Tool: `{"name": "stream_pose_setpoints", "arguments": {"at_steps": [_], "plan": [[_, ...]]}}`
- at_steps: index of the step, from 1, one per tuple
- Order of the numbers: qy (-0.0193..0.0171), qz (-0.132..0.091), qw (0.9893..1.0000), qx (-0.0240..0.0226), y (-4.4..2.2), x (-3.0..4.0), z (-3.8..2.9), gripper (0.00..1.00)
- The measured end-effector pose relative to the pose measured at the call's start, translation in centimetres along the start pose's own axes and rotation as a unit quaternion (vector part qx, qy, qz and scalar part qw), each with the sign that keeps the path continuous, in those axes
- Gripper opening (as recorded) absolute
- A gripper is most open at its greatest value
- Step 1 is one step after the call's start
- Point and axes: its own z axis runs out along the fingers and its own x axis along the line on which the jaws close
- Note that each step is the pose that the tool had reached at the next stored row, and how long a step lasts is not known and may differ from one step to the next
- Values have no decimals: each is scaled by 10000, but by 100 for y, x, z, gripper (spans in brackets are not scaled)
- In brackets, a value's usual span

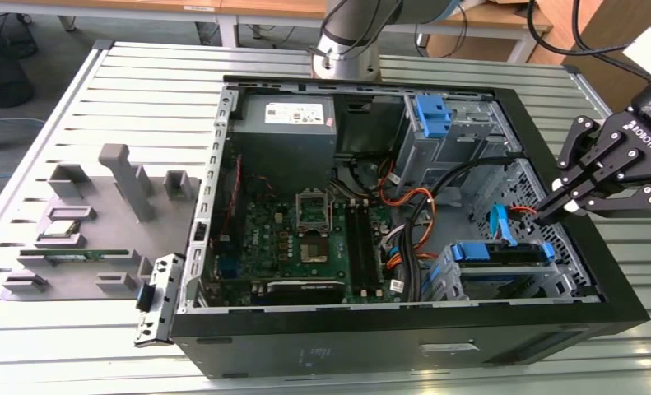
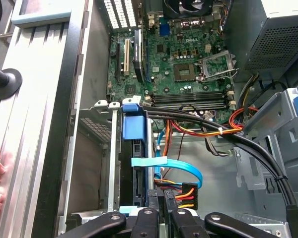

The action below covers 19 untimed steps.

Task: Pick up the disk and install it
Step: 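Insert the second disk wire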

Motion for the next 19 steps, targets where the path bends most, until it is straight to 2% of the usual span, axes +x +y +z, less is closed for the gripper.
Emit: {"name": "stream_pose_setpoints", "arguments": {"at_steps": [2, 8, 9, 11, 19], "plan": [[-14, -6, 10000, -1, 0, 0, -1, 16], [-18, -8, 10000, -1, -1, 0, 0, 17], [-18, -8, 10000, -1, -1, 0, 0, 24], [-19, -8, 10000, -1, -1, -1, 0, 24], [-17, -11, 10000, -4, -94, -16, -30, 24]]}}
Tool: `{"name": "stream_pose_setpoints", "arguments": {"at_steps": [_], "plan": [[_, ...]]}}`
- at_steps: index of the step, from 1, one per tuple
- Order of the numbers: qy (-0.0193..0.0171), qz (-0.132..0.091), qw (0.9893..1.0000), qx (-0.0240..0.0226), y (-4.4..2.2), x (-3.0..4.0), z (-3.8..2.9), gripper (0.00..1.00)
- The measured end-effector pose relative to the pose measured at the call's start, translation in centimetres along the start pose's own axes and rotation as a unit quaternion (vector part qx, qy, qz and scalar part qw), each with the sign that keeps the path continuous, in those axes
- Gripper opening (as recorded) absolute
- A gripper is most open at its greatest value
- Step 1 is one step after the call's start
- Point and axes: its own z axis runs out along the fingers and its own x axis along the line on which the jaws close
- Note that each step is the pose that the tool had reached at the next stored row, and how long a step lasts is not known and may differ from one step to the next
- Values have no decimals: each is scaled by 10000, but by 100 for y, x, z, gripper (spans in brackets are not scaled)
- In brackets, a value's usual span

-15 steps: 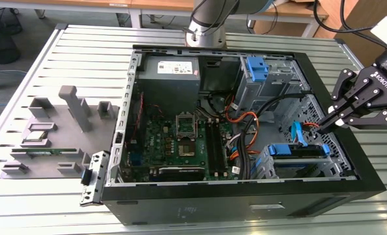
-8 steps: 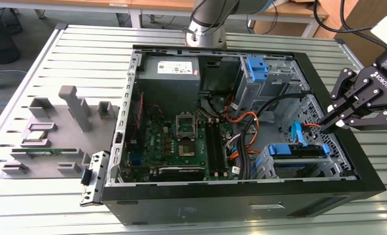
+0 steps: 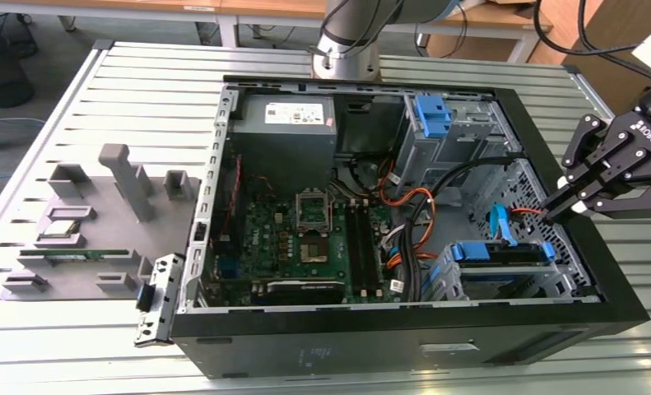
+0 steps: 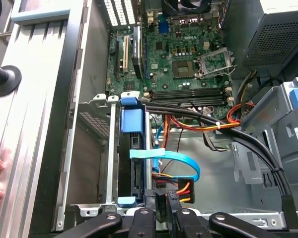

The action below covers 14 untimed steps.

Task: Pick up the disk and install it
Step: 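Insert the second disk wire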

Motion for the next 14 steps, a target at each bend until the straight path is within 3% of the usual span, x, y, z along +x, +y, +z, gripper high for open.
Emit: {"name": "stream_pose_setpoints", "arguments": {"at_steps": [14], "plan": [[5, 1, 10000, 0, -25, -4, 15, 24]]}}
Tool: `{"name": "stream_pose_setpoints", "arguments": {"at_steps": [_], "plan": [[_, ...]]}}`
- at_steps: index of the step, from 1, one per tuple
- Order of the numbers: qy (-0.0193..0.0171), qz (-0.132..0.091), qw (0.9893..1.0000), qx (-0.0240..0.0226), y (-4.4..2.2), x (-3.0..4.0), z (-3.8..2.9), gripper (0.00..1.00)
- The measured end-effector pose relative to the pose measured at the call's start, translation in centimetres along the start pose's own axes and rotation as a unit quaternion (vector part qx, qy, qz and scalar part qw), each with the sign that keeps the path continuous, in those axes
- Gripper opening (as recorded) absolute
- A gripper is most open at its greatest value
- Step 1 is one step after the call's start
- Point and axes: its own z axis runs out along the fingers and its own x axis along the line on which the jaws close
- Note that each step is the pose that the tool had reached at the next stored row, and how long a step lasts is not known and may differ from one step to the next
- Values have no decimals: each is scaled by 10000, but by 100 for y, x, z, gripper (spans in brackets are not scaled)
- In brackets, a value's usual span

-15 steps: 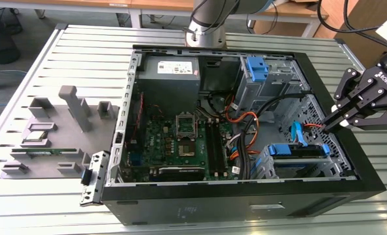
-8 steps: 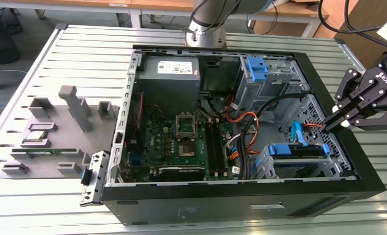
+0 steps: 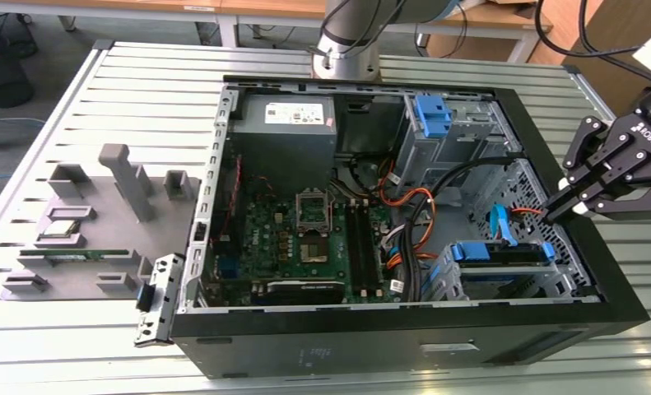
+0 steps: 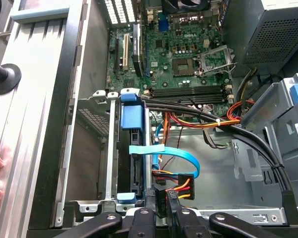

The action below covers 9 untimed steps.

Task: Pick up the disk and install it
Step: 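Insert the second disk wire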

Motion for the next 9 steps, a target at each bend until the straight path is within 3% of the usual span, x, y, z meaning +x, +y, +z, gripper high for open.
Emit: {"name": "stream_pose_setpoints", "arguments": {"at_steps": [9], "plan": [[28, 12, 10000, -1, -6, -2, 15, 24]]}}
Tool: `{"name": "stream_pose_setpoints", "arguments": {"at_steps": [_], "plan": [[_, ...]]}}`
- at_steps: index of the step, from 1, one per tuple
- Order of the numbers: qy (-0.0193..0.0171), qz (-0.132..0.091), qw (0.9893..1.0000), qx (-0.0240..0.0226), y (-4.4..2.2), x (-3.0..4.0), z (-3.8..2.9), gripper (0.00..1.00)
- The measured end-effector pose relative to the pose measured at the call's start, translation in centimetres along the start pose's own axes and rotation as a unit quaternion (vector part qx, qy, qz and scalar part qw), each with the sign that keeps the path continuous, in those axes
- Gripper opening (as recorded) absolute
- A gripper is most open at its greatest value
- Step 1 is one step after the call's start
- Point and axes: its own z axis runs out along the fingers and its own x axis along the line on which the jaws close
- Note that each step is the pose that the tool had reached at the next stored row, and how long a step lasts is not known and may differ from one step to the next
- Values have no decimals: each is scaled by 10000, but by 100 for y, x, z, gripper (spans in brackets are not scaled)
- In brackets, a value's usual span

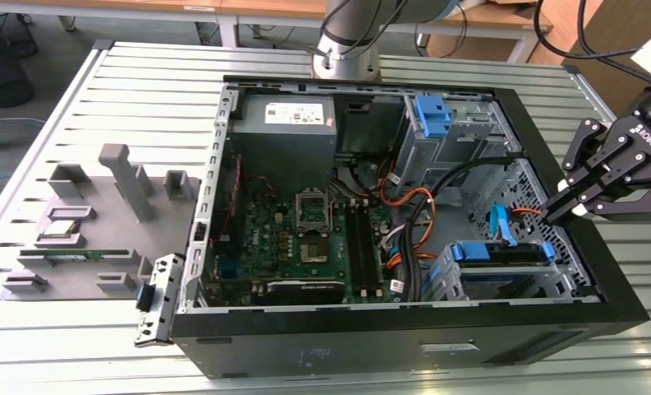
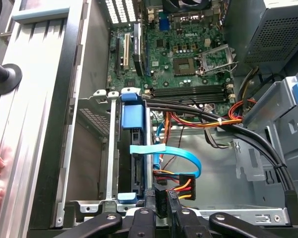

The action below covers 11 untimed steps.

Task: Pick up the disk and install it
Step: 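Insert the second disk wire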

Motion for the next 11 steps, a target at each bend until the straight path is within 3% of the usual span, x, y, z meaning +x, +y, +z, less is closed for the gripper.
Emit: {"name": "stream_pose_setpoints", "arguments": {"at_steps": [5, 7, 11], "plan": [[21, 9, 10000, 1, 0, 0, 0, 24], [30, 12, 10000, 2, 0, 0, -1, 16], [46, 19, 10000, 2, 0, 0, 0, 16]]}}
